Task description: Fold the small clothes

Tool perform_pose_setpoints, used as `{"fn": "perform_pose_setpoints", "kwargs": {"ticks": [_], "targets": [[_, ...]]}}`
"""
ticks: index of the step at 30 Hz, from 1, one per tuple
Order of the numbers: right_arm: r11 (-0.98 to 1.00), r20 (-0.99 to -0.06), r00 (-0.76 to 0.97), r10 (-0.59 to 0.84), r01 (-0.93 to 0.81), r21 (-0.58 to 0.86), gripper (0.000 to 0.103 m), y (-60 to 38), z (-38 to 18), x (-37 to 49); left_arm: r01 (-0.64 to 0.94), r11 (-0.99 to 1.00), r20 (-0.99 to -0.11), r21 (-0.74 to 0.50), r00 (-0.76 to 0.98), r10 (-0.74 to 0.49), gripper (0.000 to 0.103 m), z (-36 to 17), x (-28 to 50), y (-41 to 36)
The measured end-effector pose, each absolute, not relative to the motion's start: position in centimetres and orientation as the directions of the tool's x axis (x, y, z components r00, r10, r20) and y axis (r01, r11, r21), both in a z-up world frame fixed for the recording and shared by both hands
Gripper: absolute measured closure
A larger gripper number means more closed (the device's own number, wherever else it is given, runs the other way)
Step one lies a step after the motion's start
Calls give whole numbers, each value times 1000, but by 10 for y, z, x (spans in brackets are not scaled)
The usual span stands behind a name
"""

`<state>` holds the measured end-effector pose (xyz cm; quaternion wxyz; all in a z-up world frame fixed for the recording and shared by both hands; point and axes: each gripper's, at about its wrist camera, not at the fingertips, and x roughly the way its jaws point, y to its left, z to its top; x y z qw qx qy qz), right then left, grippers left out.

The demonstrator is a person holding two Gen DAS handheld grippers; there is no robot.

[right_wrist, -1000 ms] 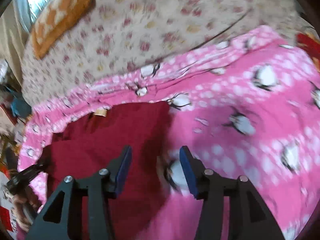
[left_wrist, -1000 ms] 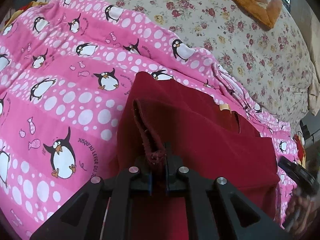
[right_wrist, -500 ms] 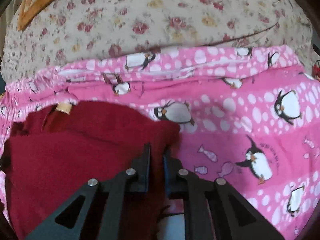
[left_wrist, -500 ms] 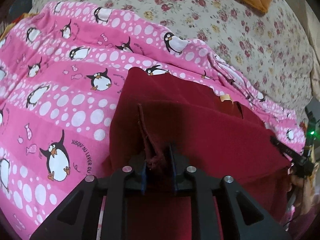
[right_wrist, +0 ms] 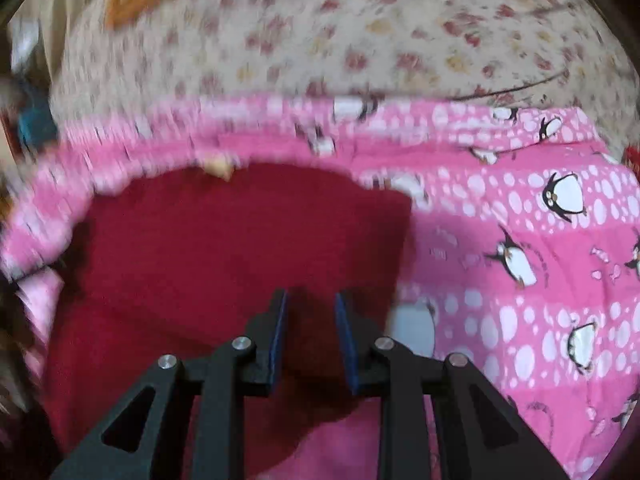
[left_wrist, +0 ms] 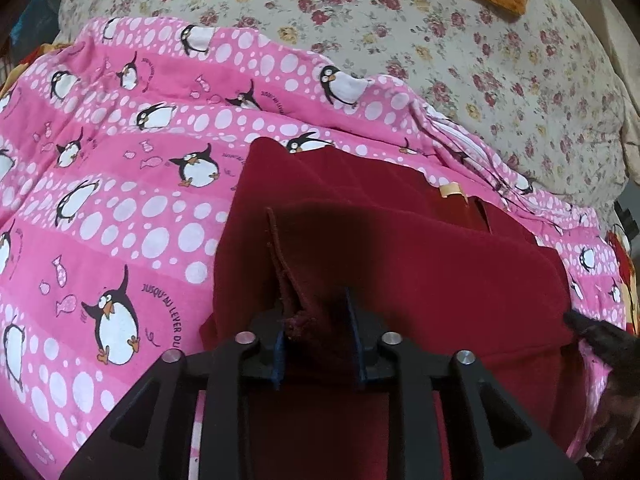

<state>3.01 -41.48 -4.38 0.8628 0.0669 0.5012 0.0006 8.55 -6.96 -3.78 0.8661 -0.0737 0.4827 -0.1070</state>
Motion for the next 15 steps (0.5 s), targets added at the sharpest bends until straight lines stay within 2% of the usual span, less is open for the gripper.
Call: {"fn": "perform_pose_setpoints", "kwargs": {"ticks": [1, 6, 8, 10, 12, 15], "targets": [[996, -882, 471, 23, 68, 62, 79, -413, -54, 30, 124, 966, -817, -228, 515, -259, 95, -37, 84, -70], [986, -868, 496, 32, 124, 107, 77, -425, -34, 12, 151, 958, -808, -244, 515, -287, 93, -31, 70, -65], [978, -863, 500, 75, 134, 162, 70, -431, -23, -7, 159, 955, -803, -250, 517, -296, 91, -27, 63, -62], [960, -855, 495, 156, 128, 249, 51, -433, -18, -26, 158, 952, -797, -262, 521, -306, 91, -23, 53, -58], [945, -846, 487, 215, 114, 306, 45, -429, -18, -40, 160, 948, -792, -274, 522, -317, 89, -19, 45, -55], [937, -837, 485, 253, 93, 337, 43, -416, -26, -50, 155, 954, -797, -255, 524, -299, 89, -18, 33, -54]]}}
